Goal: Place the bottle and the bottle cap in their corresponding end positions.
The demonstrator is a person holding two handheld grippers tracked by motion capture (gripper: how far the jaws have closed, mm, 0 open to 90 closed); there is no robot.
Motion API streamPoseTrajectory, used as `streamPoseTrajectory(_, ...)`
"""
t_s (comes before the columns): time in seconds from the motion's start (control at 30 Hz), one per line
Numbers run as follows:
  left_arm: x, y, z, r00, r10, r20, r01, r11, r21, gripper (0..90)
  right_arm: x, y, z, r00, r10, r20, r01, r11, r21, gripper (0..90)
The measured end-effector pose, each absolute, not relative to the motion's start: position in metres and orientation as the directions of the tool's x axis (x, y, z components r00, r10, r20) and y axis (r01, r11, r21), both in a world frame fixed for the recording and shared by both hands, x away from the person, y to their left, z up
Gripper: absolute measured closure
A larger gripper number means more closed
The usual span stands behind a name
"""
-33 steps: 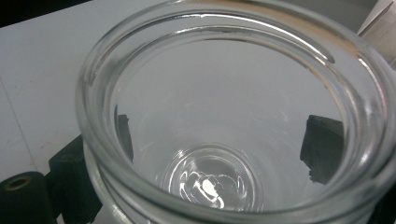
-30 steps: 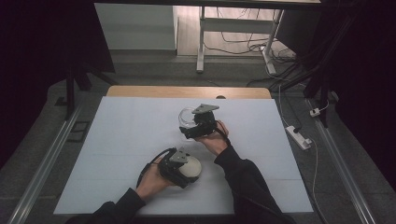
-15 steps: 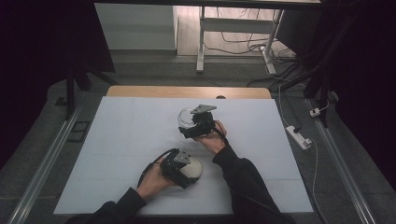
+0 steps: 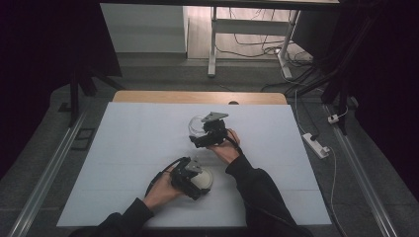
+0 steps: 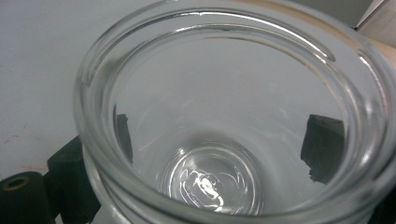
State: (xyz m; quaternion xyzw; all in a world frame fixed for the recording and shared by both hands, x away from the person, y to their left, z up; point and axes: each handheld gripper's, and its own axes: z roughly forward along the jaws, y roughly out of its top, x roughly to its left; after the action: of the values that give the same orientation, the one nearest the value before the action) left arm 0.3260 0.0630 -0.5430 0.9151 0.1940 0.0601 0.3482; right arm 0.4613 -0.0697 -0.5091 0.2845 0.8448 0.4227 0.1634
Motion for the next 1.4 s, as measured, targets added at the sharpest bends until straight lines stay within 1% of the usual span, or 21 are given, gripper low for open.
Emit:
streamPoseTrajectory(0.17, 0.327, 0.065, -0.542, 0.916, 0.400, -0.041, 0.322, -0.668, 0.671, 1.8, 0.461, -0.070, -0.509, -0.781, 0.624, -0.031, 0.350, 0.478, 0.805, 5.9)
streamPoseTrajectory(0.33, 0.327, 0.068, -0.542, 0.911, 0.408, -0.062, 0.335, -0.643, 0.688, 0.2, 0.461, -0.072, -0.506, -0.788, 0.616, 0.001, 0.368, 0.469, 0.803, 1.1)
streamPoseTrajectory(0.47, 0.326, 0.069, -0.540, 0.906, 0.416, -0.073, 0.342, -0.623, 0.703, 0.0, 0.459, -0.073, -0.505, -0.788, 0.615, 0.006, 0.372, 0.468, 0.802, 0.0)
streamPoseTrajectory(0.9, 0.320, 0.081, -0.528, 0.901, 0.417, -0.123, 0.370, -0.585, 0.721, 0.0, 0.452, -0.080, -0.501, -0.783, 0.622, 0.012, 0.385, 0.469, 0.795, 0.0)
streamPoseTrajectory(1.2, 0.316, 0.089, -0.523, 0.895, 0.424, -0.141, 0.386, -0.576, 0.721, 0.0, 0.442, -0.084, -0.501, -0.771, 0.636, 0.013, 0.399, 0.468, 0.788, 0.0)
streamPoseTrajectory(1.4, 0.314, 0.098, -0.519, 0.886, 0.431, -0.170, 0.409, -0.557, 0.723, 0.0, 0.431, -0.089, -0.504, -0.770, 0.637, 0.022, 0.412, 0.471, 0.780, 0.0)
